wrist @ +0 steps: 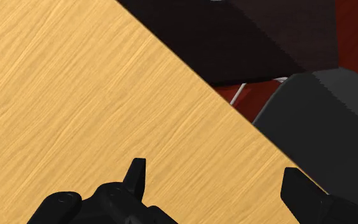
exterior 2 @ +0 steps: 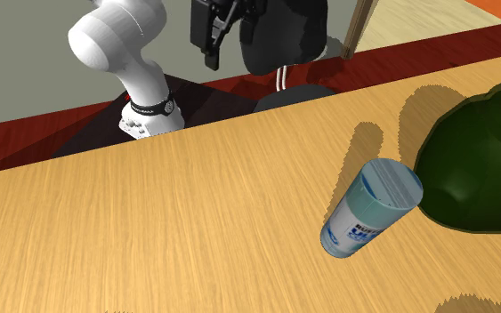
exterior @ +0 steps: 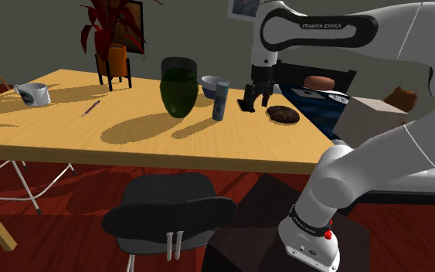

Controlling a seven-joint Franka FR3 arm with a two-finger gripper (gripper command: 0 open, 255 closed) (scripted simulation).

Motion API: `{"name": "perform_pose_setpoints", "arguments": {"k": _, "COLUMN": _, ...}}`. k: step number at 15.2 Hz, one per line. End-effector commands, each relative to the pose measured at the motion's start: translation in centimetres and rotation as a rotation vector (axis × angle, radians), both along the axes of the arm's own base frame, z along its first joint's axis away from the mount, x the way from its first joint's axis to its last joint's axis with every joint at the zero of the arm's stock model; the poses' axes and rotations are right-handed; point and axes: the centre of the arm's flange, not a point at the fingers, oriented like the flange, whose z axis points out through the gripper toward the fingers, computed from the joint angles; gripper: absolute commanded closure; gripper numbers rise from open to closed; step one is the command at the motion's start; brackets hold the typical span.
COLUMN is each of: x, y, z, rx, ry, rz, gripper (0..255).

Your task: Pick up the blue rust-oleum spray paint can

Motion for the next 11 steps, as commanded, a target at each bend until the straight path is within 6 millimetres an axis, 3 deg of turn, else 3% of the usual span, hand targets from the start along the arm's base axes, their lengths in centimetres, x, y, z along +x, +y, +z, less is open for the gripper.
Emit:
{"name": "perform_pose_setpoints", "arguments": {"k": 1, "x": 2.3, "y": -1.1, "z": -0.1, "rx": 0.000, "ry": -0.013, "rz": 0.000, "gripper": 0}}
{"name": "perform_pose_setpoints", "arguments": {"k": 11, "x": 12.7, "y": -7.9, "z": 0.3, "rx": 0.003, "ry": -0.075, "rz": 0.001, "gripper": 0}}
